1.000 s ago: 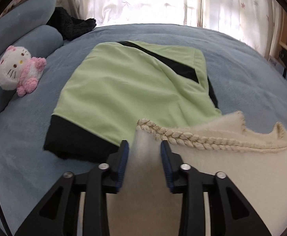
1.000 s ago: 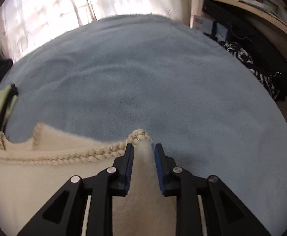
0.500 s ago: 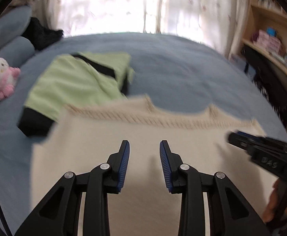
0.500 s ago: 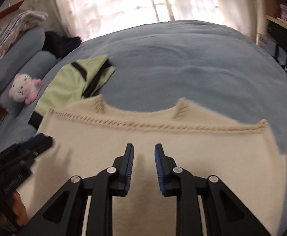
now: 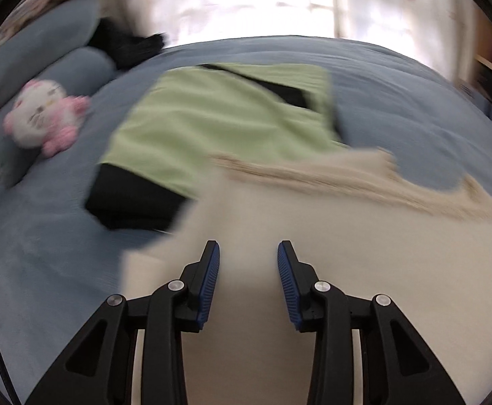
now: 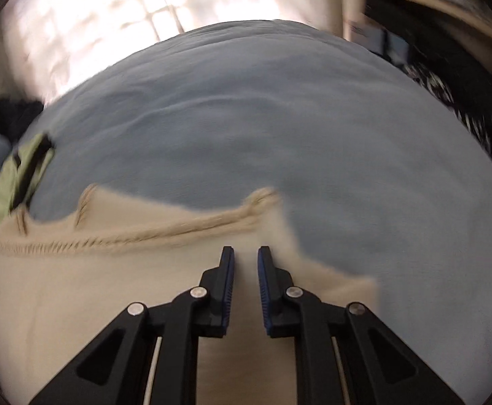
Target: Fold large clothes
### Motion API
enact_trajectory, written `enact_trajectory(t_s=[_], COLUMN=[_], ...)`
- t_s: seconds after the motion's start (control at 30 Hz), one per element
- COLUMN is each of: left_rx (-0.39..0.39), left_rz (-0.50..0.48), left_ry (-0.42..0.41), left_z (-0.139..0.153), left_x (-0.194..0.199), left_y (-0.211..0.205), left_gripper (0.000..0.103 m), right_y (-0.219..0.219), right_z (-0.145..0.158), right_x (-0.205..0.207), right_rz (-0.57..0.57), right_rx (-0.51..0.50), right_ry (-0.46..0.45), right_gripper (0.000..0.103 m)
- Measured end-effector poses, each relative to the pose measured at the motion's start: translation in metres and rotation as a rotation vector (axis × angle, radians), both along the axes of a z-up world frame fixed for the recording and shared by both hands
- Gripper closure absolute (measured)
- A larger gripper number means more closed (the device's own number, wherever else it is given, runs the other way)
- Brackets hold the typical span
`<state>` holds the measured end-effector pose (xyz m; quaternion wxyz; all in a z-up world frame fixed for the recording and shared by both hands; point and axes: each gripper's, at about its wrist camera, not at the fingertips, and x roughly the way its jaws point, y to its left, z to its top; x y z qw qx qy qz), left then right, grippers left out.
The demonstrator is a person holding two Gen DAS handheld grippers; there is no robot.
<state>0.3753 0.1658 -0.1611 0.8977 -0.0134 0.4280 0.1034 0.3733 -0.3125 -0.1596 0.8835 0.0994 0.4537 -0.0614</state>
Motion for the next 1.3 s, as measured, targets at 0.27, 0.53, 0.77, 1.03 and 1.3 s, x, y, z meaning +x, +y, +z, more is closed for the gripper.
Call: enact_trajectory(t_s=[0.27,0.53,0.77,1.03,1.3], left_rx=[-0.055,-0.015,-0.034,-0.186,-0.097], left_rz=[0.125,0.128,-0.021,-0.118,-0.028], left_ry=[0.043,0.019,0.001,0.057,0.028], left_z=[-0.01,0.008,0.033,0.008,-0.01], left_x=[0.02,0.003,-0.07,-0.164,-0.193], left_y=[0.057,0.045,0.003,-0.055,-0.045], left_gripper=[0.059,0.059,0.059,0.059,0.054], right_y=[-0.051,-0.03,0.034,0.106,0.087], right_z=[0.002,0.029,0.053,0.031,0.003], right_x=[-0.015,-0.047,-0.09,-0.151,-0.198], right_rz=[-0.1,-0.04,0.112,0.274,0.219], right_rx=[0.093,0.019,0.085,0.223,0.205], right_ry=[0.004,-0.05,-0.102,-0.053,0.009], right_gripper=[0.103,0.103,0.103,0.102,0.101])
